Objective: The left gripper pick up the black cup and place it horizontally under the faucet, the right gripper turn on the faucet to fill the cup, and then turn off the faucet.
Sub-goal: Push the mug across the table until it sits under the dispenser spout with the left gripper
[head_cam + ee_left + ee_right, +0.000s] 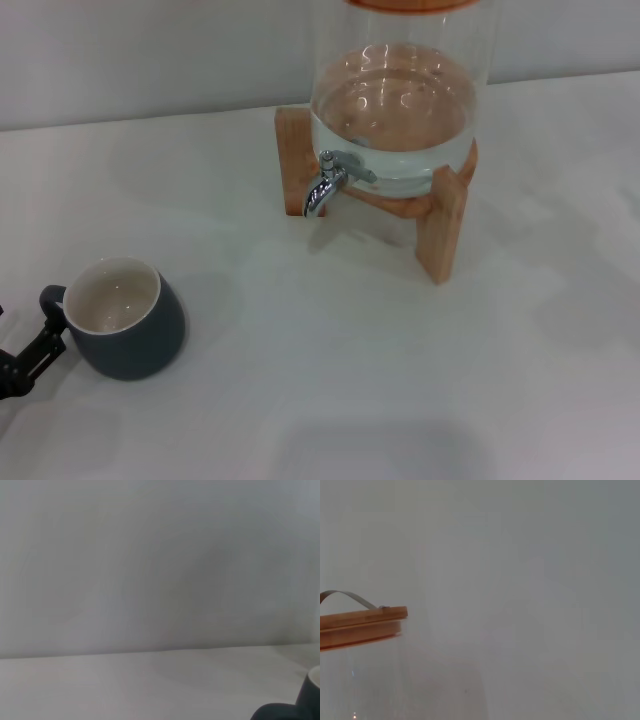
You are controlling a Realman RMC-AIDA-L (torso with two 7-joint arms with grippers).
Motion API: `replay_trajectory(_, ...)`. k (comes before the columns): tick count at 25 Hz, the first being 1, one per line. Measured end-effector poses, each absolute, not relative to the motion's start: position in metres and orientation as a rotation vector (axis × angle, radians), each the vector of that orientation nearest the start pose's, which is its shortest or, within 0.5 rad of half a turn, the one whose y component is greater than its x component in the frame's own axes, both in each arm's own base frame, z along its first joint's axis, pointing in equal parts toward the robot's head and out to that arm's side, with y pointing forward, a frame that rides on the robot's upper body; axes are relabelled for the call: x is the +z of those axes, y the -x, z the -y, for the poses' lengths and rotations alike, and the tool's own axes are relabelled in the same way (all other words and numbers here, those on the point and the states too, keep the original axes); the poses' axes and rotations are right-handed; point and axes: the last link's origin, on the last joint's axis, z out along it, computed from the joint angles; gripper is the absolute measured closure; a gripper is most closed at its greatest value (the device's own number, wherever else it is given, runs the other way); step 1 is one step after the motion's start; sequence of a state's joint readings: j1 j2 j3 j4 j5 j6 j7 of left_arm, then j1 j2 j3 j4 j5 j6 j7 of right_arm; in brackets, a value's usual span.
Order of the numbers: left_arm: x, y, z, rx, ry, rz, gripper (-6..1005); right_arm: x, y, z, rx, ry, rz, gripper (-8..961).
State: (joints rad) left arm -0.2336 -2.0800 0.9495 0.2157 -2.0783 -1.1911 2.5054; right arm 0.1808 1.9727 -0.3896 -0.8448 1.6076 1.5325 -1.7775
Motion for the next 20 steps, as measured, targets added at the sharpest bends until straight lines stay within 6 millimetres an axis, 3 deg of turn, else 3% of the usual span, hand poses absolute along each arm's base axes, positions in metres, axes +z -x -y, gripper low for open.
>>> replay_trajectory(7,-0.024,0.375,-0.259,-0.65,1.953,0.736,203,0.176,-0.36,-0.265,0.853,1.877,-0.608,350)
replay_trajectory(20,-0.02,0.369,-0.278,-0.638,1.952,0.71,210,0.175,-0.361,-0.264,0.852,1.875,-0.608,350)
